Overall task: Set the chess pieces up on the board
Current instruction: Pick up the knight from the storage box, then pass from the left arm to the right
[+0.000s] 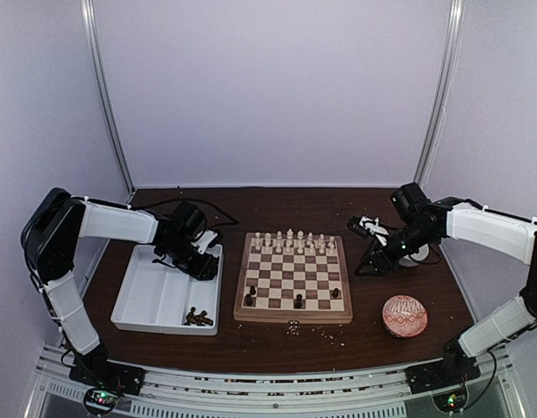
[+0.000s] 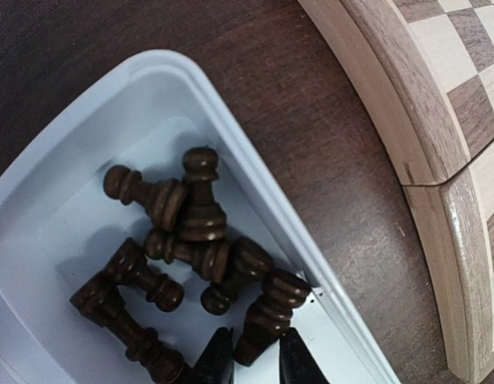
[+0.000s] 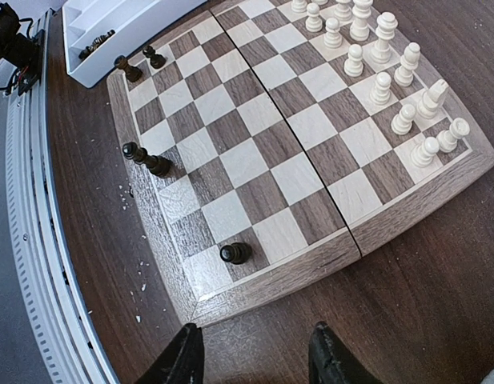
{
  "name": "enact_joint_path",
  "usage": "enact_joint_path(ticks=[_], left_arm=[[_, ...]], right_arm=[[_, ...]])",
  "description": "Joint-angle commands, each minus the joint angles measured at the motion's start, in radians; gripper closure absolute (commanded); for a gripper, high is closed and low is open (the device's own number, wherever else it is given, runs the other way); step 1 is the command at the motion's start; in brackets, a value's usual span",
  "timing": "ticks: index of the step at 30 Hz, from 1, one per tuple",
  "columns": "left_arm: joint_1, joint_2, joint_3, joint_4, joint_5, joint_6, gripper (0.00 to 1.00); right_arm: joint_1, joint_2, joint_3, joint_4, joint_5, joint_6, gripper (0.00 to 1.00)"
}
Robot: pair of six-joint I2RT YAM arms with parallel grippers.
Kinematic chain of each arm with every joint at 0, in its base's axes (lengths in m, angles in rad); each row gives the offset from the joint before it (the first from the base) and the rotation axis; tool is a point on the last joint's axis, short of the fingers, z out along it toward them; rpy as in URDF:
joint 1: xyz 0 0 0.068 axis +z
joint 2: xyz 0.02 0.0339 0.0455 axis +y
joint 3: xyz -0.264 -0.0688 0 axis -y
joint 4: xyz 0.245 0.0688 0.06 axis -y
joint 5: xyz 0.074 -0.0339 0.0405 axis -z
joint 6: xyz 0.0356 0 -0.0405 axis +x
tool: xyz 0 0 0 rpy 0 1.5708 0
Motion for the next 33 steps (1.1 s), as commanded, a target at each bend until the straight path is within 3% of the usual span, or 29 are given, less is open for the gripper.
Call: enact_joint_path(ticks=[1, 7, 15, 20, 27, 33], left_arm=[[-0.003, 0.023, 0.014, 0.047, 0.01, 0.021, 0.82], [-0.019, -0.011, 0.006, -0.002, -0.029, 0.004, 0.94], [-0.023, -0.232, 0.022, -0.246, 0.011, -0.025, 0.99], [-0.034, -0.291, 0.118, -0.418, 0.165, -0.001, 0.99], [-0.058, -0.31, 0.202, -0.403, 0.467, -0.068, 0.99], [-0.146, -0.244, 0.268, -0.388, 0.683, -0.083, 0.98]], right_arm=[[-0.001, 0.003, 0.025, -0.007, 0.004, -0.008, 0.54], [-0.001, 0.005, 0.024, -0.009, 0.003, -0.007, 0.54], [0.029, -0.045, 0.115, -0.087, -0.077, -0.048, 0.54], [0.148, -0.067, 0.249, -0.144, 0.006, -0.09, 0.54], [0.32, -0.029, 0.46, -0.154, 0.097, -0.106, 0.54], [0.524, 0.03, 0.553, -0.13, 0.391, -0.259, 0.51]])
